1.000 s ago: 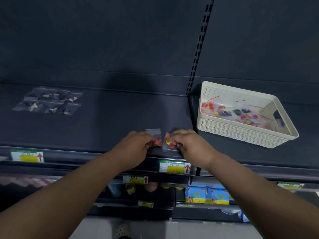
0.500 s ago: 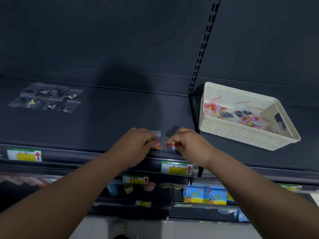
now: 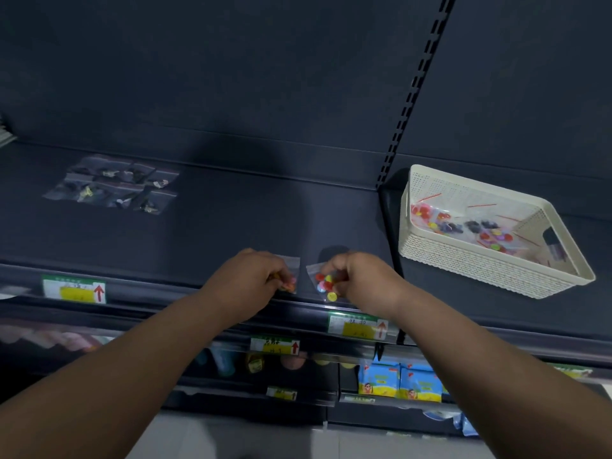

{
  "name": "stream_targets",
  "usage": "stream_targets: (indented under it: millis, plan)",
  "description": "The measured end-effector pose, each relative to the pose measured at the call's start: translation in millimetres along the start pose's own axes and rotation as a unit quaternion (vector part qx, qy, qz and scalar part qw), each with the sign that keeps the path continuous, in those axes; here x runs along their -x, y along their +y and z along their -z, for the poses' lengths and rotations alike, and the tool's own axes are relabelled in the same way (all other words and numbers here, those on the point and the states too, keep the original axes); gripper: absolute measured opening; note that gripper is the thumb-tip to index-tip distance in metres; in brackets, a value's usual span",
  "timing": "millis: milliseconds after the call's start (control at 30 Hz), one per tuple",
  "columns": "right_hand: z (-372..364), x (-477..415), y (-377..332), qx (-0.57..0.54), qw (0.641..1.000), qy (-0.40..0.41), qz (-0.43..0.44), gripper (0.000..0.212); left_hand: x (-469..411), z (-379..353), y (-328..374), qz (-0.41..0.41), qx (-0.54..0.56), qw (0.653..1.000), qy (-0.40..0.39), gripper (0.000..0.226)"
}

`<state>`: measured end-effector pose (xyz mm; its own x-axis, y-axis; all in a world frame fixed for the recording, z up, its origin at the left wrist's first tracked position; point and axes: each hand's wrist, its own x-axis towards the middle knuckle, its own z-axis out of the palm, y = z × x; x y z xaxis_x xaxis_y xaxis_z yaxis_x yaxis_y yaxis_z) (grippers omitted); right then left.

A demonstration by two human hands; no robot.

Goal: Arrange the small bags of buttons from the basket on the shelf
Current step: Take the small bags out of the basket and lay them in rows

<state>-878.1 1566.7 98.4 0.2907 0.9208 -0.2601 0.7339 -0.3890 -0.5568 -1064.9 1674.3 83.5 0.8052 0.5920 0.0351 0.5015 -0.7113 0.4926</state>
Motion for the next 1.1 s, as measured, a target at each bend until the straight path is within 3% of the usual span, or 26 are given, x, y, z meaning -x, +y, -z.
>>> stream_targets:
  millis: [533,800,967,1100]
  plan:
    - [-12,-5,-22,-0.014,0.998,0.037,-0.055,0.015,-14,13,-13,-0.068,-0.002,0.996,-0.05,0.014]
    - [-13,-9,-26,-0.022,0.998,0.041,-0.04,0.012,-17,25,-13,-0.054,-0.024,0.995,-0.086,0.01]
    - [37,-7,-22,-0.101,0.978,0.183,-0.007,0.011,-40,42,21,-0.023,0.033,0.999,0.031,0.014]
    - [99,0,6,-0.109,0.961,0.253,0.005,0.008,-77,47,70,-0.076,0.019,0.994,0.074,0.022]
